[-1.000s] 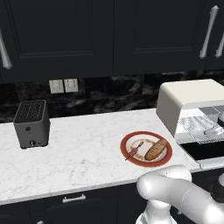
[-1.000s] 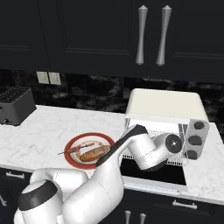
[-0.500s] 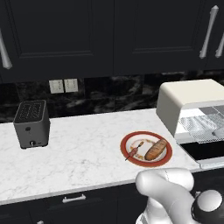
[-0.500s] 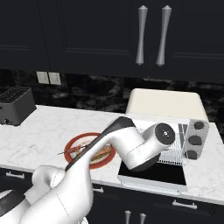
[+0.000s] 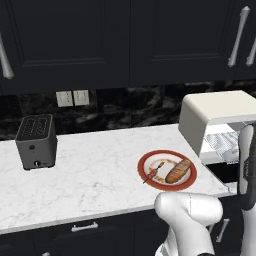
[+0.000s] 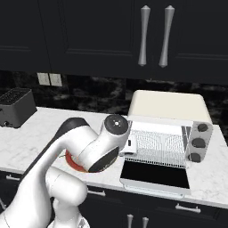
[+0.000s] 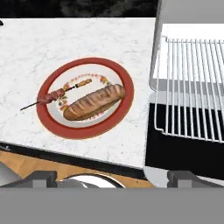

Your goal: Pick up the kebab skewer and baguette bread, and place them inside the toaster oven. Close the toaster oven door and start by setting the timer.

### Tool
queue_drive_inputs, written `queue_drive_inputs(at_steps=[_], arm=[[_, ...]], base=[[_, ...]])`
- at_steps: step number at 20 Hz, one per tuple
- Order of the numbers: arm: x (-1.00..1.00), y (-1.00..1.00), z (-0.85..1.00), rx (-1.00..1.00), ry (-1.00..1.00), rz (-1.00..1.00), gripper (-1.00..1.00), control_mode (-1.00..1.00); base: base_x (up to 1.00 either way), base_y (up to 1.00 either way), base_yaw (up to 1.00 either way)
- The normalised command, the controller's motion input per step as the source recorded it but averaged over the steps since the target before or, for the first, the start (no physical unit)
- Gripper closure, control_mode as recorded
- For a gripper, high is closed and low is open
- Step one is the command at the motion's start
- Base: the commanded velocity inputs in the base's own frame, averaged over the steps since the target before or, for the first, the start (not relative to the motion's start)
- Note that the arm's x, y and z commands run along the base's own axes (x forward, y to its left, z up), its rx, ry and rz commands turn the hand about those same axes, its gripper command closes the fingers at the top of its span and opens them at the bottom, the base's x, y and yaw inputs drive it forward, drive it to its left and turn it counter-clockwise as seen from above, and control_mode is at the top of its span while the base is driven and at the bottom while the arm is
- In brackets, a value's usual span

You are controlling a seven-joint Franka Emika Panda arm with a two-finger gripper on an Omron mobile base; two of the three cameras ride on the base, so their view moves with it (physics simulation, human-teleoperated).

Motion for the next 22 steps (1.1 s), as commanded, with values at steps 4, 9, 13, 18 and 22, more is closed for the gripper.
queue_drive_inputs(at_steps=[4, 9, 13, 18, 22], arm=[[0.0, 1.0, 0.0, 0.03, 0.14, -0.25, -1.0, -1.0], [0.09, 0.92, -0.04, 0.03, 0.2, -0.24, -1.0, -1.0], [0.38, 0.42, -0.17, 0.02, 0.25, -0.21, -1.0, -1.0], [0.46, 0.05, -0.15, 0.01, 0.23, -0.21, -1.0, -1.0], [0.53, 0.09, -0.44, 0.04, 0.14, -0.19, -1.0, -1.0]], base=[[0.0, 0.0, 0.0], [0.0, 0.0, 0.0], [0.0, 0.0, 0.0], [0.0, 0.0, 0.0], [0.0, 0.0, 0.0]])
